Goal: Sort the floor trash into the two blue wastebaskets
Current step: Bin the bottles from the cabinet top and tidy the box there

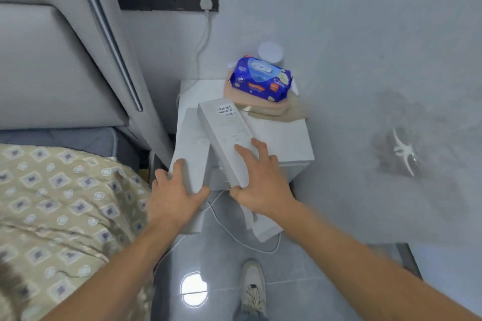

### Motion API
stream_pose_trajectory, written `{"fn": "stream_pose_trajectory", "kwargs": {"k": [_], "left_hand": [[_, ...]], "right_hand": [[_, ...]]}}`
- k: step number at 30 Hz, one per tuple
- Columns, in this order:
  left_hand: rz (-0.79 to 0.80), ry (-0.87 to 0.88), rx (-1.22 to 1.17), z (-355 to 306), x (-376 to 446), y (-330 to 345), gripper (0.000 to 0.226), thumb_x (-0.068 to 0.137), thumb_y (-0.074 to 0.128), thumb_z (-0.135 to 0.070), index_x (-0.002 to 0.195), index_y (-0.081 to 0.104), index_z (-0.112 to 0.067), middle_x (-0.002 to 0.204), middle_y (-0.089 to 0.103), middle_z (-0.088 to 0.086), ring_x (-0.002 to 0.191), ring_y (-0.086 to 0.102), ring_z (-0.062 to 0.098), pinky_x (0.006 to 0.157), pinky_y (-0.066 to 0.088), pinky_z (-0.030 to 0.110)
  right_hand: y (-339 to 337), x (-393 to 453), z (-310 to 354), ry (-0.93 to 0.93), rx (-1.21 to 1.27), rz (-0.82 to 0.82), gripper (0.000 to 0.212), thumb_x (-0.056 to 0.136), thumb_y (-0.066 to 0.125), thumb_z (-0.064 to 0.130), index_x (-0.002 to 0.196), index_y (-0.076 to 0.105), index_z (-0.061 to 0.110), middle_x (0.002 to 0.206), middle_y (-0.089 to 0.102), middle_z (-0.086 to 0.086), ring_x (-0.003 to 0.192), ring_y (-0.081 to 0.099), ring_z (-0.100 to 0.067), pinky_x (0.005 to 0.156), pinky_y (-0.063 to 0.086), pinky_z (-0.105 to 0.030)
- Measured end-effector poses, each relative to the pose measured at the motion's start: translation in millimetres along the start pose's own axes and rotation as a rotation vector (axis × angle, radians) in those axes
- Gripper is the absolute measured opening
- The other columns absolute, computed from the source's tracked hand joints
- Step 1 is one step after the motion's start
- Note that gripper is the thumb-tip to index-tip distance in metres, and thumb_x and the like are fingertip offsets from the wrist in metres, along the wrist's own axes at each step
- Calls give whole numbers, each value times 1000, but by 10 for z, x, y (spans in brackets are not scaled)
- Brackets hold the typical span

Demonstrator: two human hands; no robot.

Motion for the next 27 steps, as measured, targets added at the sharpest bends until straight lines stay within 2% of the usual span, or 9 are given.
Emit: {"fn": "stream_pose_trajectory", "kwargs": {"k": [2, 5, 11, 15, 19, 22, 27], "left_hand": [[21, 47, 27, -1, -398, -49, 81, 76, 62, -71, 143, 28, -39, 120, 39, 7, 111, 54, 38, 84, 47, 46], [81, 118, 58, -59, -1054, -1, 78, 77, 59, -72, 142, 28, -42, 119, 40, 6, 109, 56, 38, 83, 48, 47], [241, 269, 112, -312, -2404, 600, 76, 76, 62, -73, 140, 30, -48, 125, 42, 10, 112, 58, 42, 90, 52, 53], [385, 371, 182, -593, -3317, 1282, 74, 77, 61, -74, 140, 31, -49, 122, 45, 8, 107, 61, 40, 88, 50, 53], [523, 504, 270, -918, -4268, 2101, 75, 73, 58, -75, 139, 33, -50, 113, 39, -2, 97, 60, 31, 83, 50, 44], [612, 592, 336, -1189, -4991, 2779, 75, 75, 57, -75, 141, 33, -47, 113, 38, -2, 104, 59, 29, 83, 50, 42], [732, 759, 443, -1597, -6186, 3954, 77, 80, 51, -78, 146, 29, -45, 110, 35, -4, 105, 56, 24, 73, 43, 36]], "right_hand": [[-37, -504, -108, 63, 23, -18, 89, 78, 68, 43, 153, 19, 44, 163, 0, 12, 130, 36, -32, 98, 47, -43], [-45, -1303, -296, 162, 71, -67, 89, 77, 66, 46, 153, 18, 44, 164, 1, 10, 132, 36, -34, 100, 48, -48], [53, -3057, -871, 404, 164, -108, 92, 77, 67, 44, 154, 17, 43, 165, 0, 7, 136, 31, -35, 105, 44, -49], [318, -4410, -1571, 604, 190, -108, 93, 79, 68, 44, 155, 15, 42, 167, -3, 4, 138, 29, -37, 110, 36, -49], [650, -5869, -2373, 845, 262, -109, 93, 74, 67, 50, 151, 15, 49, 166, 0, 8, 141, 27, -39, 110, 39, -52], [885, -6924, -2961, 1036, 288, -116, 92, 73, 66, 53, 151, 17, 47, 164, 3, 7, 141, 28, -37, 107, 42, -48], [1331, -8364, -3981, 1287, 399, -82, 89, 74, 64, 54, 151, 23, 41, 160, 9, 7, 136, 33, -36, 101, 46, -46]]}}
Point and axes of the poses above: each hand's wrist, its own x-axis towards the middle knuckle, its own y-axis out of the palm, z = x × y, the point moved 7 cm from there along x, towards the middle knuckle
